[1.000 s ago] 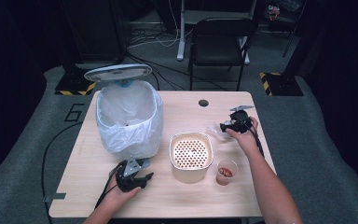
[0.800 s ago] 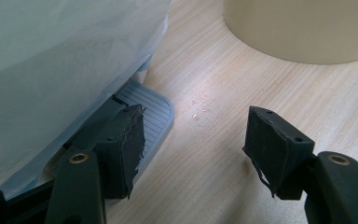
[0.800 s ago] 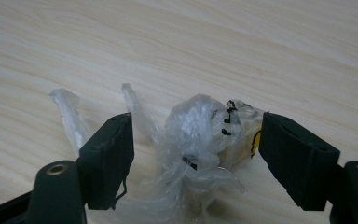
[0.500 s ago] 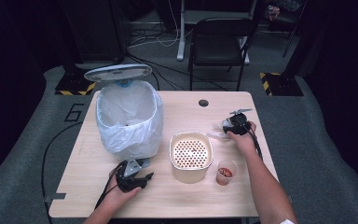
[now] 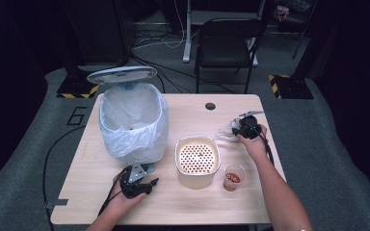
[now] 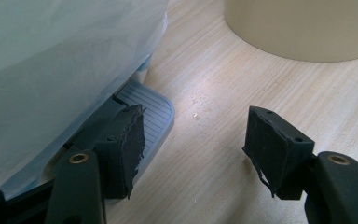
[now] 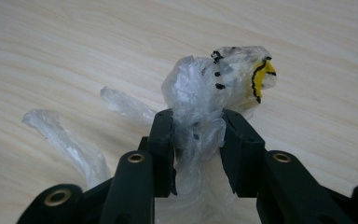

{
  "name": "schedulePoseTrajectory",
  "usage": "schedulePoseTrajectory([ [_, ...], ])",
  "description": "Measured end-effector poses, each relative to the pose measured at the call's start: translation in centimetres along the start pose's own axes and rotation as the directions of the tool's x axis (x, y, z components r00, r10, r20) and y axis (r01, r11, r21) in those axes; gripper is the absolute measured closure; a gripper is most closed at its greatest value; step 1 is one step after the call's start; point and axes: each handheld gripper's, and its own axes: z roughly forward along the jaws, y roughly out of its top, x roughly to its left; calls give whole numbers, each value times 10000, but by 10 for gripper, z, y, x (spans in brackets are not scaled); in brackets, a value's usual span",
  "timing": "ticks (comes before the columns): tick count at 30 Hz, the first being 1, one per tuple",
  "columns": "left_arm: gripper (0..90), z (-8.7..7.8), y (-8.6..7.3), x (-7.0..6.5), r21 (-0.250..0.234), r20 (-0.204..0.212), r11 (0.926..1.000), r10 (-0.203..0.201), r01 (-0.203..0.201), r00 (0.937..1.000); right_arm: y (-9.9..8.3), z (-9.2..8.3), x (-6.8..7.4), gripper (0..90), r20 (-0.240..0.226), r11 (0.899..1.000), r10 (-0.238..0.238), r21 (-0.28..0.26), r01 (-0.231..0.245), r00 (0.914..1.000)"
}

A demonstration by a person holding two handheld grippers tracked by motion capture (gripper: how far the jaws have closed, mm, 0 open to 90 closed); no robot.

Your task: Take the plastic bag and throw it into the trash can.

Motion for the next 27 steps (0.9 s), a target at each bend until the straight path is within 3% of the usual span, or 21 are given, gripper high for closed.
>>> schedulePoseTrajectory([
  [4,375,0,0,-1,-42,73,9997,-258,259,9996,6,-23,1,670,-172,9994,-39,-334,33,9998],
  [6,375,0,0,-1,-41,77,9996,-277,278,9996,9,-35,-1,669,-301,9981,-316,-532,300,9990],
  [7,375,0,0,-1,-43,74,9996,-277,277,9996,11,-42,1,670,-361,9985,-66,-549,46,9993],
  [10,375,0,0,0,0,-5,10000,-81,81,10000,16,-61,-2,672,-530,9965,-264,-810,220,9982],
  [12,375,0,0,-1,-18,51,9998,-222,222,9997,21,-73,-1,673,-622,9953,-288,-939,229,9976],
  [27,375,0,0,-1,-27,56,9996,-289,289,9996,64,-145,23,674,-1091,9791,-1166,-1791,959,9872],
])
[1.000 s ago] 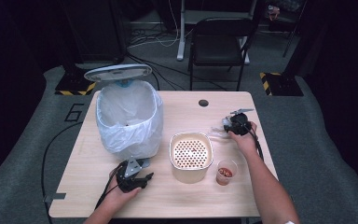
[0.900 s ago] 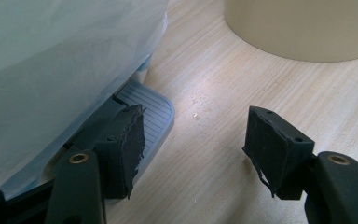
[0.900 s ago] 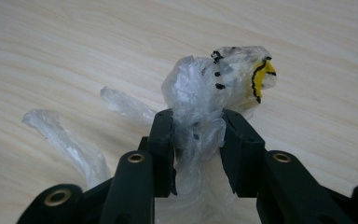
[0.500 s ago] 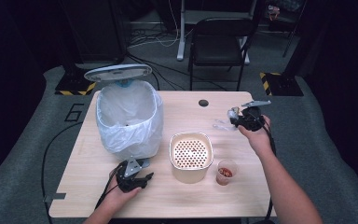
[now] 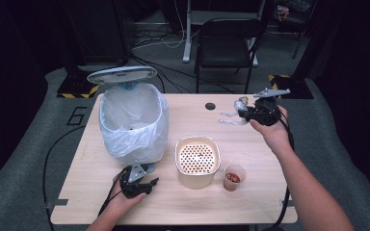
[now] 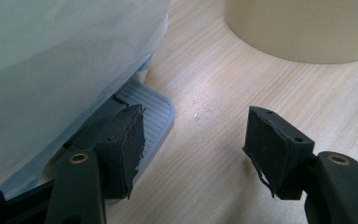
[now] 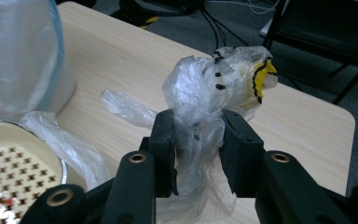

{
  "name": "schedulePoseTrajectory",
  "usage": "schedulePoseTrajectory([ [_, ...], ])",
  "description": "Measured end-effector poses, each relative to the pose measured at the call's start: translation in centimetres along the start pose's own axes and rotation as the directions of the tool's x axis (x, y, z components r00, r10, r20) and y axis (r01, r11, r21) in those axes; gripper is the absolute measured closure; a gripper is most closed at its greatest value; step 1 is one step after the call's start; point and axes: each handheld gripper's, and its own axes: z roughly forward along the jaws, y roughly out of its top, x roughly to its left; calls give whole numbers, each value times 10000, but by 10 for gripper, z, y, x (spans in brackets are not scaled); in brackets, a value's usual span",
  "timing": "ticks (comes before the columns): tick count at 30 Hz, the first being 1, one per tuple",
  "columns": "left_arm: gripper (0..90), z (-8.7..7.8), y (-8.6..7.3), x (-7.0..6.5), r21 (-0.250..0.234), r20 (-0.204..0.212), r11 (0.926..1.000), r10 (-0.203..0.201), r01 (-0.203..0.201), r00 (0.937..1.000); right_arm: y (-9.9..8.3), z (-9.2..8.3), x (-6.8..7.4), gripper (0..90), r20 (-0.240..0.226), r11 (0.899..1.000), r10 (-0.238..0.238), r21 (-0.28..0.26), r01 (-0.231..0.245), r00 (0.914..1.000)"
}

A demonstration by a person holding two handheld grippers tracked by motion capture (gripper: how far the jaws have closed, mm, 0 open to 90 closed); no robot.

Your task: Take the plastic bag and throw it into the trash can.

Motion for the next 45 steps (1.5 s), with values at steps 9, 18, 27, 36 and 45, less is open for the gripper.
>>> schedulePoseTrajectory([
  [9,375,0,0,0,6,-4,10000,4,-4,10000,28,-21,26,674,-644,9959,-608,-709,562,9961],
  [18,375,0,0,0,7,-5,10000,2,-2,10000,43,-28,72,674,-1662,9846,-1508,-1133,1331,9745],
  [27,375,0,0,1,18,-99,9997,233,-233,9997,57,-27,118,675,-2758,9714,-2149,-1600,1757,9369],
  [36,375,0,0,1,36,-77,9998,177,-177,9998,66,-15,155,675,-3508,9616,-2569,-1860,2018,9005],
  [45,375,0,0,1,41,-84,9999,161,-160,9998,77,-2,183,676,-4042,9552,-2832,-2005,2179,8697],
])
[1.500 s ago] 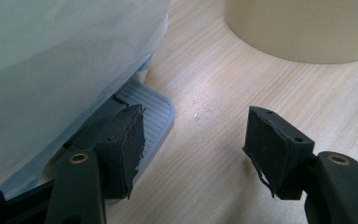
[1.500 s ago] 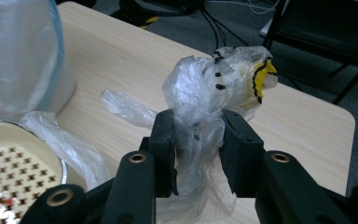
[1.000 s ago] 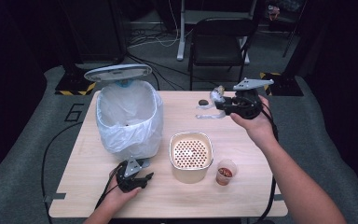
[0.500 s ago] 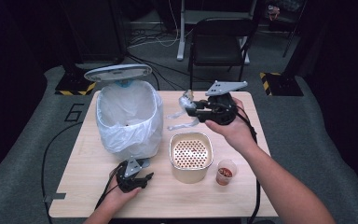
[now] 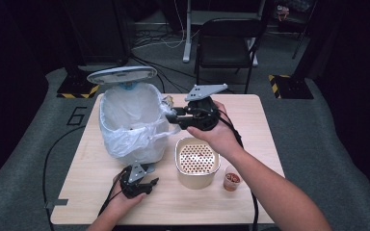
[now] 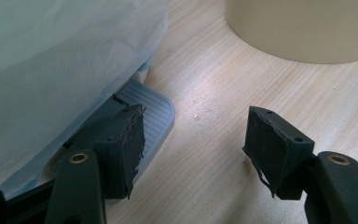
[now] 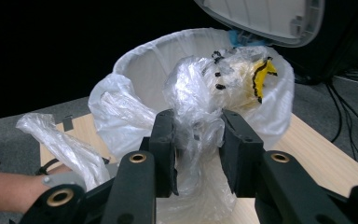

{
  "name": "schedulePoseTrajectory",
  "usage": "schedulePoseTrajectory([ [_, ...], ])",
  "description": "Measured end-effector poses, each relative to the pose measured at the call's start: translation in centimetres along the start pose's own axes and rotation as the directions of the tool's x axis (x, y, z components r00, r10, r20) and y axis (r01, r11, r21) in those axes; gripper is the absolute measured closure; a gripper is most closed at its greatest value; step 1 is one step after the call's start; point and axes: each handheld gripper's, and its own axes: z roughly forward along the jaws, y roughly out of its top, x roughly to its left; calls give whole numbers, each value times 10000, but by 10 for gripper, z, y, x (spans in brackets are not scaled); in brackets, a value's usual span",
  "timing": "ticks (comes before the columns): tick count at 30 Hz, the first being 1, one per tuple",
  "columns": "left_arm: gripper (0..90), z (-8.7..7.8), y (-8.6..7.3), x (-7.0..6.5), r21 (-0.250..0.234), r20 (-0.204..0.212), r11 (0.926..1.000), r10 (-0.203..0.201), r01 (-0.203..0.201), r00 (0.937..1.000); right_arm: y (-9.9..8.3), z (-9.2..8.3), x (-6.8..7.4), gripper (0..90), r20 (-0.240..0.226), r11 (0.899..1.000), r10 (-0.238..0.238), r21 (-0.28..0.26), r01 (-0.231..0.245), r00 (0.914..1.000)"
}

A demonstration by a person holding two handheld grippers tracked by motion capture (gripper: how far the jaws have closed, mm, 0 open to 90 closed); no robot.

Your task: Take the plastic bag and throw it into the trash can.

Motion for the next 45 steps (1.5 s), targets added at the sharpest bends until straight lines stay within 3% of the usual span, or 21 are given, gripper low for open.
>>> schedulePoseTrajectory([
  [9,375,0,0,0,16,2,10000,6,-6,10000,11,28,4,677,-114,10000,36,5,-36,9999],
  [10,375,1,0,-2,-86,59,9996,-258,258,9997,13,31,5,678,-112,10000,55,9,-55,9999],
  [11,375,1,0,-2,-98,54,9996,-266,266,9996,15,35,4,678,-98,10000,17,35,-17,10000],
  [14,375,1,0,-1,-161,14,9996,-231,231,9997,20,44,4,678,-72,10000,56,33,-56,10000],
  [15,375,1,0,0,-134,-34,9999,-23,22,10000,22,46,4,678,-40,10000,83,34,-83,10000],
  [22,375,0,0,0,-118,-15,9999,-39,39,10000,30,69,3,679,239,9999,35,119,-38,9997],
  [34,375,0,0,1,-46,29,10000,-21,22,10000,32,102,3,678,693,9995,88,313,-110,9976],
  [45,375,0,0,1,-40,42,10000,-21,21,10000,30,117,1,683,996,9994,293,151,-309,9946],
])
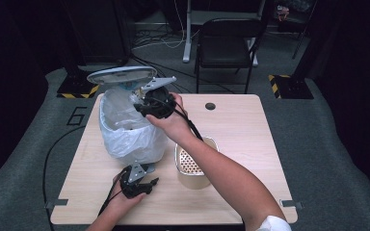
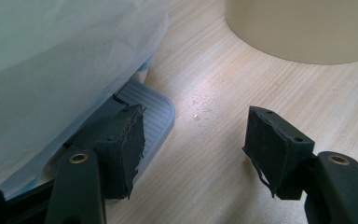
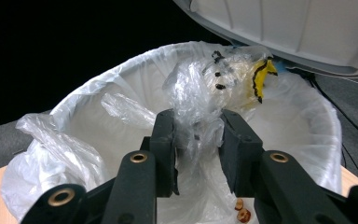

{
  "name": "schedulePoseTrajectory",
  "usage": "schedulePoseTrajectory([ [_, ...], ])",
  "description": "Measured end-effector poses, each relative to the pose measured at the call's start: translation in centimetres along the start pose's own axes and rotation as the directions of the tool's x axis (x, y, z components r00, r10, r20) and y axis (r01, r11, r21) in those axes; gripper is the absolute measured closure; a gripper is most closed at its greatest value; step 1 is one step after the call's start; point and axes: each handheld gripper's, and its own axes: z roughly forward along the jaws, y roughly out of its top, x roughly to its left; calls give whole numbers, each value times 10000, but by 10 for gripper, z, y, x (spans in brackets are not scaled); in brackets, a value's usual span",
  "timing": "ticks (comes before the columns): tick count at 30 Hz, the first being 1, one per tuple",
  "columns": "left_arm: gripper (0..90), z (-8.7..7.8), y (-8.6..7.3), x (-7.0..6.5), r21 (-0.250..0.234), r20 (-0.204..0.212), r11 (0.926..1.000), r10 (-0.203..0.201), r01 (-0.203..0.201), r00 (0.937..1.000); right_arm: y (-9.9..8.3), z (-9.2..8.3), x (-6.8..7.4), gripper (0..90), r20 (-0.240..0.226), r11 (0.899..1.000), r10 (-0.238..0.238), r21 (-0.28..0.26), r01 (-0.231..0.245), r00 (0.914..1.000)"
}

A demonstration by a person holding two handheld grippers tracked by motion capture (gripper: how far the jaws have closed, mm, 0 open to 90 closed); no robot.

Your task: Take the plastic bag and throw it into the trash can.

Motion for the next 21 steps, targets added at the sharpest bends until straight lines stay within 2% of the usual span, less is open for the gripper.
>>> schedulePoseTrajectory([
  [7,375,0,0,0,1,2,10000,-3,3,10000,-1,6,2,655,203,10000,20,8,-20,9998],
  [10,375,0,0,0,-2,-2,10000,1,-1,10000,-2,8,2,544,347,9999,117,-91,-114,9993],
  [15,375,0,0,0,-2,-11,10000,2,-2,10000,-5,7,4,398,447,9982,260,-553,-235,9987],
  [21,375,1,0,-1,-100,-79,9999,-21,20,10000,-9,-3,4,386,460,9977,216,-652,-186,9987],
])
